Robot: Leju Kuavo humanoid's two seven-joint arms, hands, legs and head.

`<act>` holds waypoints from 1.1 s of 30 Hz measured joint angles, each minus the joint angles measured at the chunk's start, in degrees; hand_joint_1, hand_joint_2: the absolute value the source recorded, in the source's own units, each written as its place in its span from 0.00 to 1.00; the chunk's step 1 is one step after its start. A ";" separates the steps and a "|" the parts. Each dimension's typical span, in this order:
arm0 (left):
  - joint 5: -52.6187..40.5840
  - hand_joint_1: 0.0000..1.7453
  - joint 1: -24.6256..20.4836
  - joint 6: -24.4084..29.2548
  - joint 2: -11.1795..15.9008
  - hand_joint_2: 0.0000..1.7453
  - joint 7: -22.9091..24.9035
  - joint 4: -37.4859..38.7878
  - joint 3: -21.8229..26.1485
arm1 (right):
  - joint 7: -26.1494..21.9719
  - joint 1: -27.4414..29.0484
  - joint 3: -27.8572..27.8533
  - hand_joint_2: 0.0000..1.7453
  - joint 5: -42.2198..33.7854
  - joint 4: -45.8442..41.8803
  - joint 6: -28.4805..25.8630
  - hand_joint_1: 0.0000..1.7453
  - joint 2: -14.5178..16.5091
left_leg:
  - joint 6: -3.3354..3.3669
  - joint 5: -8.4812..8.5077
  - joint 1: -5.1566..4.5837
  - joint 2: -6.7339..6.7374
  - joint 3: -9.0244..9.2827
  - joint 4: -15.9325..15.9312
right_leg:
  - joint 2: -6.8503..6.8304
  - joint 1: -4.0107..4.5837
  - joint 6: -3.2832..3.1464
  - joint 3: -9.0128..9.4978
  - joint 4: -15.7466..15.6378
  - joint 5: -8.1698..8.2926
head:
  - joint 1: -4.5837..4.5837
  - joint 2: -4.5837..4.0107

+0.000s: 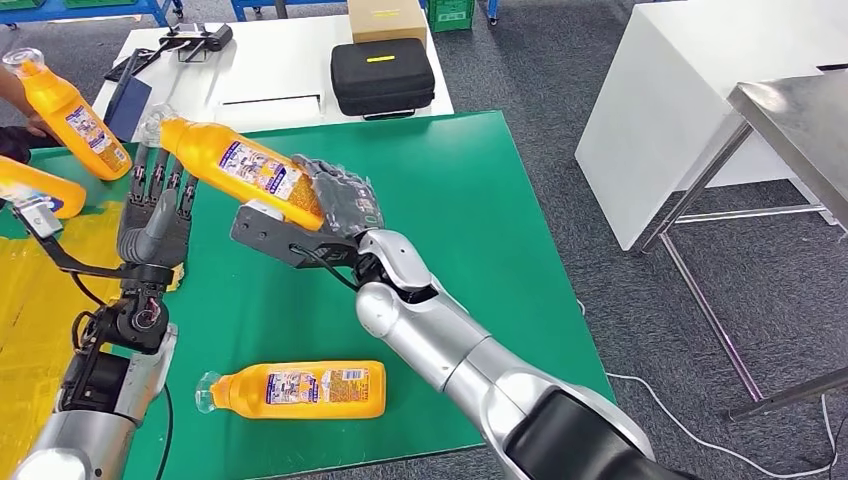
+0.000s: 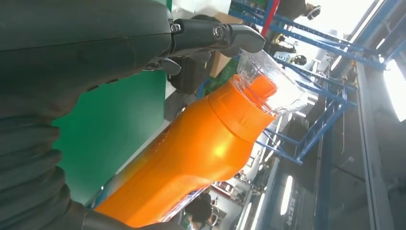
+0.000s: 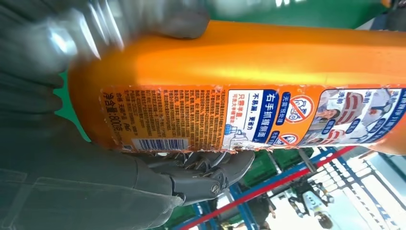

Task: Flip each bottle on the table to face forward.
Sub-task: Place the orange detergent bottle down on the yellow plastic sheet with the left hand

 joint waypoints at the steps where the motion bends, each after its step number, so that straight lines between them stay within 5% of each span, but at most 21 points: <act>1: 0.00 0.00 -0.07 0.03 0.07 1.00 -0.04 0.16 0.05 | 0.13 -0.01 0.44 1.00 -0.04 -0.26 0.00 1.00 -0.01 | 0.00 0.00 0.00 0.00 0.00 0.00 | 0.00 0.00 0.00 0.00 0.00 0.00 | 0.01 0.00; 21: 4.09 0.00 -0.68 -4.00 0.65 1.00 3.24 5.62 0.93 | 1.88 -0.34 10.17 1.00 -5.82 -2.96 1.06 1.00 0.14 | 0.00 0.01 0.00 -0.04 -0.05 -0.01 | -0.02 -0.01 0.00 0.00 0.00 0.00 | 0.21 0.00; 22: 4.43 0.09 -0.67 -4.28 0.72 1.00 3.36 5.83 1.07 | 1.79 -0.35 10.22 1.00 -6.00 -2.88 0.98 1.00 0.14 | 0.00 0.01 0.00 -0.04 -0.06 -0.01 | -0.02 -0.01 0.00 0.00 0.00 0.00 | 0.21 0.00; 25: 5.44 0.83 -0.56 -4.89 0.89 1.00 3.58 6.15 1.30 | 1.32 -0.37 10.56 1.00 -6.25 -2.62 1.15 1.00 0.15 | 0.00 0.01 0.00 -0.04 -0.06 -0.01 | -0.03 -0.01 0.00 0.00 0.00 0.00 | 0.21 0.00; 26: 5.78 1.00 -0.50 -5.09 0.90 1.00 3.61 6.18 1.33 | 1.24 -0.36 10.77 1.00 -6.27 -2.58 1.28 1.00 0.14 | 0.00 0.01 0.00 -0.04 -0.07 -0.01 | -0.03 -0.01 0.00 0.00 0.00 0.00 | 0.21 0.00; 33: 7.43 1.00 0.33 -5.71 0.91 1.00 3.55 6.15 1.72 | 1.41 -0.34 11.82 1.00 -6.40 -2.42 1.70 1.00 0.13 | 0.00 0.00 0.00 -0.04 -0.07 -0.01 | -0.03 -0.01 0.00 -0.01 0.00 0.00 | 0.20 0.00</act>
